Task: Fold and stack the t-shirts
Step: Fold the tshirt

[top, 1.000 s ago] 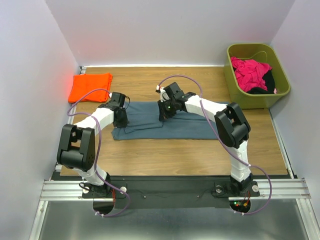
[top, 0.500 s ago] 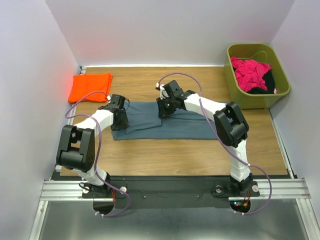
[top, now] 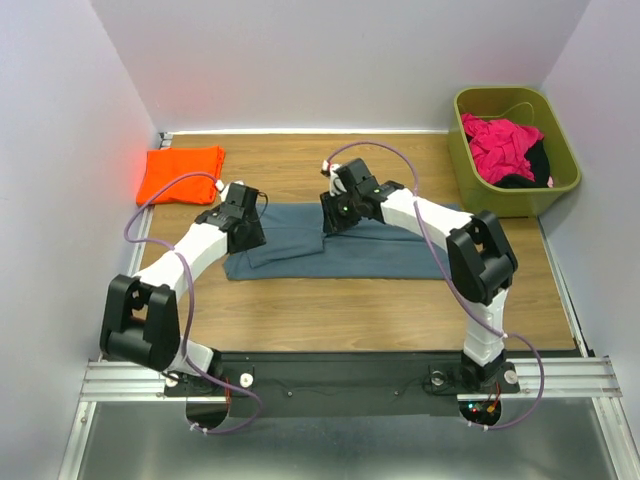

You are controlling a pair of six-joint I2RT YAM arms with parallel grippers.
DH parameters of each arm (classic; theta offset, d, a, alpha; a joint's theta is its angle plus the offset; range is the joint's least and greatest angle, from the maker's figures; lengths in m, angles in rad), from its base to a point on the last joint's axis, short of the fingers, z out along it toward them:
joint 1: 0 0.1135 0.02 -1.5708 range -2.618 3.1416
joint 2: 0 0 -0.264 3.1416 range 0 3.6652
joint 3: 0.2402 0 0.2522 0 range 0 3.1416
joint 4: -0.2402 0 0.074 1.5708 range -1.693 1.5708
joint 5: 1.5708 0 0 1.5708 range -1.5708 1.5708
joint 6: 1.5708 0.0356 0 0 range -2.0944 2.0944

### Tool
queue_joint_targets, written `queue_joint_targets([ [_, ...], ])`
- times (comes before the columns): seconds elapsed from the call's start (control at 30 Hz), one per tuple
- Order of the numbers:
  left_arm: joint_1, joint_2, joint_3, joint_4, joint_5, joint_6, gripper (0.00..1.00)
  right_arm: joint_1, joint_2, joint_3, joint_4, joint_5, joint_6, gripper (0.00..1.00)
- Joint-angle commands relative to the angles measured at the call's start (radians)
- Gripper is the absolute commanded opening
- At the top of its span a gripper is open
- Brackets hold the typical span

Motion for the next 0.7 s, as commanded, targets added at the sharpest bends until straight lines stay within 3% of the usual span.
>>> queue_joint_targets([
  [0.0, -0.020, 0.045, 0.024, 0.009, 0.006, -0.074, 0.58, -0.067, -0.101, -0.106, -0.039, 0.148, 0.024, 0.51],
  [0.1, -0.026, 0.091, 0.122, 0.013, 0.002, -0.077, 0.63, -0.154, -0.198, -0.183, -0.102, 0.232, 0.035, 0.61],
  [0.37, -0.071, 0.367, 0.365, 0.009, -0.033, -0.074, 0.70, -0.256, -0.369, -0.390, -0.233, 0.402, 0.062, 0.63],
  [0.53, -0.072, 0.528, 0.465, 0.000, -0.038, -0.068, 0.70, -0.257, -0.356, -0.467, -0.266, 0.375, 0.116, 0.64],
  [0.67, -0.069, 0.623, 0.555, -0.028, -0.032, -0.039, 0.71, -0.257, -0.297, -0.507, -0.316, 0.247, 0.091, 0.66],
])
